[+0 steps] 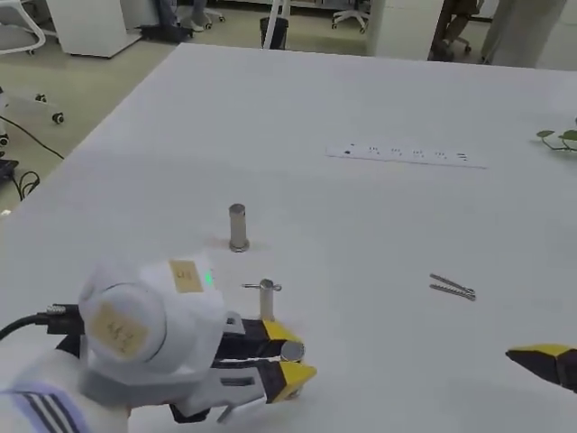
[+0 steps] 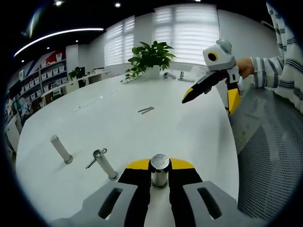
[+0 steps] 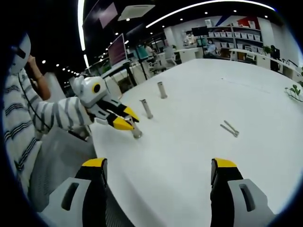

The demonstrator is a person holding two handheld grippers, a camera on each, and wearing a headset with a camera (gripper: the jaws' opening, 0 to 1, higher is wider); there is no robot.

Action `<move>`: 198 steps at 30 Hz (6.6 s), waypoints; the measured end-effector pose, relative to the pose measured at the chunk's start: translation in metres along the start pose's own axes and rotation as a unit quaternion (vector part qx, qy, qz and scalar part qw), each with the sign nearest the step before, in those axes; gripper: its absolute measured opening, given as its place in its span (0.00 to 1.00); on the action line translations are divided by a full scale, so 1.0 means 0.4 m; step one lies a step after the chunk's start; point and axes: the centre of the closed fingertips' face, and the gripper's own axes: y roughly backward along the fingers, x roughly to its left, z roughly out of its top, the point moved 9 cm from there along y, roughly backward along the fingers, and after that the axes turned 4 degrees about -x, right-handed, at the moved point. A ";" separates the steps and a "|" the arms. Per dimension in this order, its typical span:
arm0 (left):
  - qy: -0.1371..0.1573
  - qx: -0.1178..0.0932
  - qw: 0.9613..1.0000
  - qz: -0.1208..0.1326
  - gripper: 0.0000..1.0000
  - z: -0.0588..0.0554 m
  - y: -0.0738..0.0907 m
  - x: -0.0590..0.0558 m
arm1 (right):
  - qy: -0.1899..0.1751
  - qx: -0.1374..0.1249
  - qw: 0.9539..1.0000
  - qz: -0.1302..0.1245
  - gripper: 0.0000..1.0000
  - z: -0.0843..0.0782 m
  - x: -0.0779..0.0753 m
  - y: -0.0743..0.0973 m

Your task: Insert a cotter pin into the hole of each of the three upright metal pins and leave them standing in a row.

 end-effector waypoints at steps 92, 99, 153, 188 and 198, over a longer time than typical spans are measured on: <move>0.158 -0.089 0.980 0.080 0.99 0.007 0.215 -0.075 | 0.246 0.199 0.948 0.039 0.64 0.176 -0.181 -0.106; 0.151 -0.090 0.980 0.089 0.98 0.013 0.234 -0.070 | 0.240 0.232 0.941 0.059 0.61 0.152 -0.226 -0.151; 0.172 -0.064 0.977 0.108 0.87 -0.028 0.229 -0.086 | 0.302 0.322 0.897 0.041 0.05 0.147 -0.297 -0.216; 0.080 -0.041 0.986 0.137 0.81 0.011 0.217 -0.108 | 0.279 0.323 0.903 0.050 0.03 0.171 -0.201 -0.162; 0.035 -0.049 0.994 0.096 0.71 0.054 0.204 -0.070 | 0.225 0.268 0.932 0.095 0.03 0.202 -0.122 -0.129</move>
